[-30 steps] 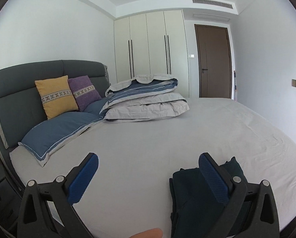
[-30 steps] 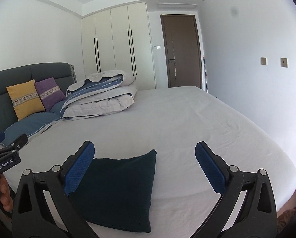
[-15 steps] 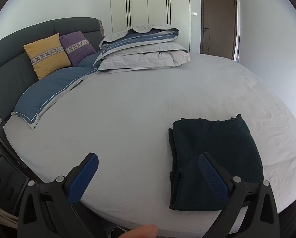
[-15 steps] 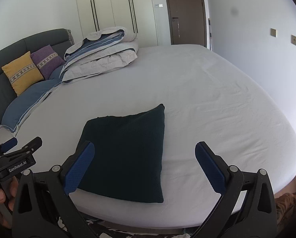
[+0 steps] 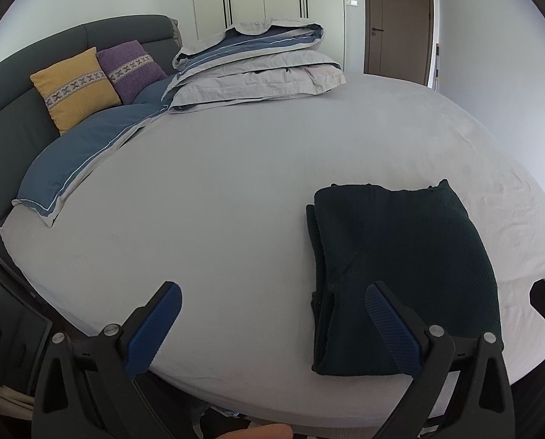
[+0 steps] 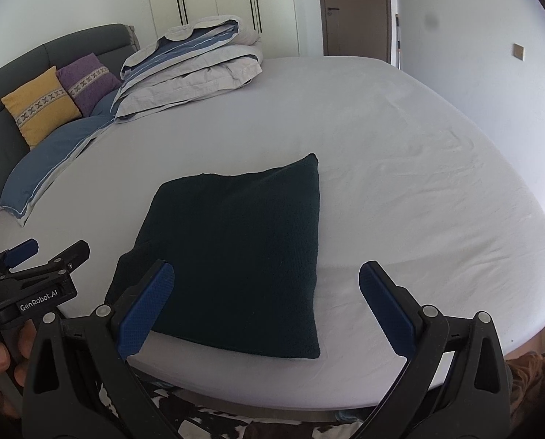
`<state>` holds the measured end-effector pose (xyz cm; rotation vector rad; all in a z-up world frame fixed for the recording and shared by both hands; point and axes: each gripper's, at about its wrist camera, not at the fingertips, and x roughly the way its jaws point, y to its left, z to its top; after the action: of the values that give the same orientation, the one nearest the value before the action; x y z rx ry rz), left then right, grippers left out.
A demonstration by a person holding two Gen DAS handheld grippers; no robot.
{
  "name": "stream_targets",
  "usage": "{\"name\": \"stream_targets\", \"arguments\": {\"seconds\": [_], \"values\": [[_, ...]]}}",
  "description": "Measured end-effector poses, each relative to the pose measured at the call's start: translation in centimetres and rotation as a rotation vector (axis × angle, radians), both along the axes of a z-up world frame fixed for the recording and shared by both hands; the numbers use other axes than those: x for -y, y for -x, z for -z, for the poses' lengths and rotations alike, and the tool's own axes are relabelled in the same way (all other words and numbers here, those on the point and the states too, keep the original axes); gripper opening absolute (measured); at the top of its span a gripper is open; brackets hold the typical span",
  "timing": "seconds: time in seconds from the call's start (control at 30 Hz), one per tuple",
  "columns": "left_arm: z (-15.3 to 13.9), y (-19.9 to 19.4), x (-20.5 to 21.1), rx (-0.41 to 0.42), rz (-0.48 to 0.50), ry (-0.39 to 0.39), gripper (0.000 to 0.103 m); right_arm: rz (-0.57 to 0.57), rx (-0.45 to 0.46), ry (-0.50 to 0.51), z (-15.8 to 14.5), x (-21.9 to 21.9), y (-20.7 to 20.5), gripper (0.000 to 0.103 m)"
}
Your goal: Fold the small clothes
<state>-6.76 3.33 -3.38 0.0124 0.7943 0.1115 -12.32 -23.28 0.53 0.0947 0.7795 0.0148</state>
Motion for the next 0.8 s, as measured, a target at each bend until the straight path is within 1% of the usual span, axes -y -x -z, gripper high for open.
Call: {"name": "stream_targets", "arguments": {"seconds": [0.23,0.8], "values": [[0.05,0.13,0.2,-0.007,0.009,0.0,0.103,-0.001,-0.03,0.001,0.57,-0.05,-0.51,0.103],[0.22,0.31,0.66,-0.019,0.022,0.003,0.103,0.016,-0.047,-0.001,0.48,0.36,-1.11,0.103]]}}
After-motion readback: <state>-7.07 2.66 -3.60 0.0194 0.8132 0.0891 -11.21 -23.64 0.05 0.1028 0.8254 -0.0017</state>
